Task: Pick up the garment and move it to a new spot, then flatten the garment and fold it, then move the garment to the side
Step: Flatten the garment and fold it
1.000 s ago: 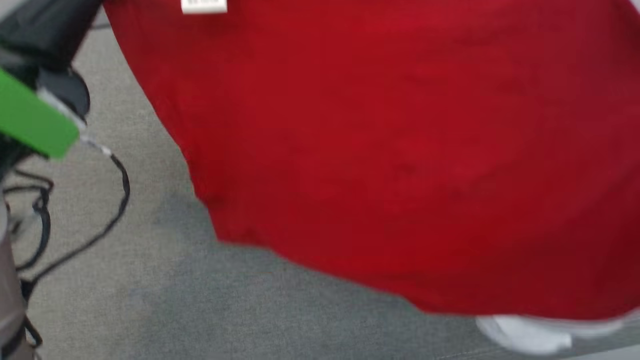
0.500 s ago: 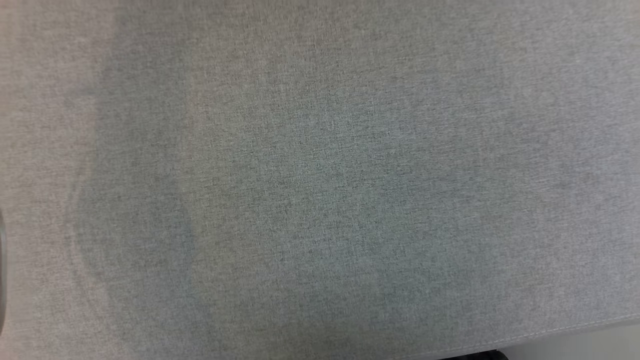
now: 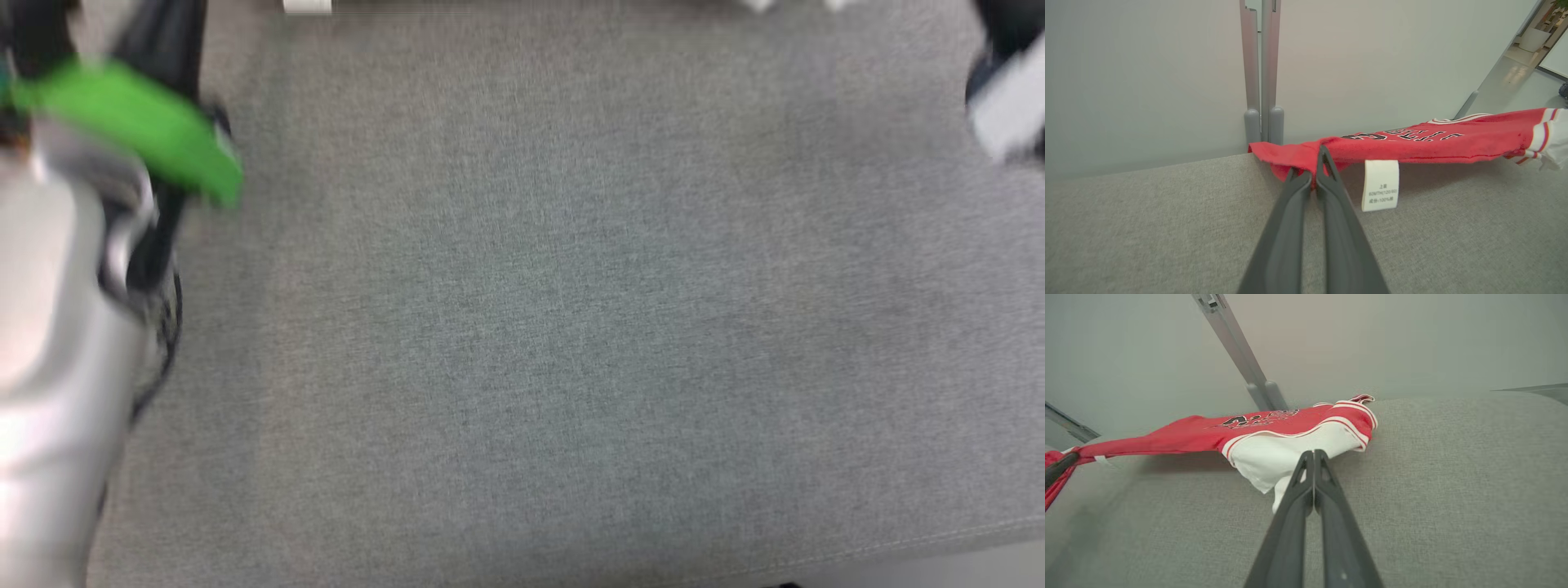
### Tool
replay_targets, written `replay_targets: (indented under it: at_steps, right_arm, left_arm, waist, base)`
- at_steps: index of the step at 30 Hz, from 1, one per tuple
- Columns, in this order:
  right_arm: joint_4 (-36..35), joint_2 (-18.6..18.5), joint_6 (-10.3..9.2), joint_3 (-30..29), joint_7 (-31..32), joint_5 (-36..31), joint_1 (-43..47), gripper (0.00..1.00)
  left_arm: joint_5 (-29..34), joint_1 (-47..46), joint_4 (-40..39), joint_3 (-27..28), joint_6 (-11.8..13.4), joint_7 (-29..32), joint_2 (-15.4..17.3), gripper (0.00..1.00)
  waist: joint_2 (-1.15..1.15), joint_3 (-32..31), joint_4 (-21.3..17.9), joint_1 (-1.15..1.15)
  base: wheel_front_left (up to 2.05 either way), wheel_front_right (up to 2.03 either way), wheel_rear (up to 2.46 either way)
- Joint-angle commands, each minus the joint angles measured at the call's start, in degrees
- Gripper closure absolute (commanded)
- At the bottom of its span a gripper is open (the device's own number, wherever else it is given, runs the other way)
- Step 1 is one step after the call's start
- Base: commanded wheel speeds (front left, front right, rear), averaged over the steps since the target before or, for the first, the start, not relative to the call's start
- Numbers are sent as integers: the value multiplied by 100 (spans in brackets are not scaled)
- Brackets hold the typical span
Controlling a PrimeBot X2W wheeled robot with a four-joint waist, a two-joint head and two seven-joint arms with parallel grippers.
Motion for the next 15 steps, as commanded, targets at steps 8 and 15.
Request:
replay_targets:
  at_steps: [8, 15]
  right_arm:
    - [-1781, 150, 0, -1105, 225, 404, 3296, 100]
    - [-2388, 923, 0, -1493, 127, 308, 5806, 100]
  left_arm:
    - [-526, 3219, -2133, 8, 649, 69, 393, 100]
    - [-788, 5812, -3553, -238, 1639, -82, 136, 100]
  waist:
    - [0, -1850, 144, 0]
    - [0, -2290, 133, 0]
  base:
    - [0, 0, 0]
    - [0, 0, 0]
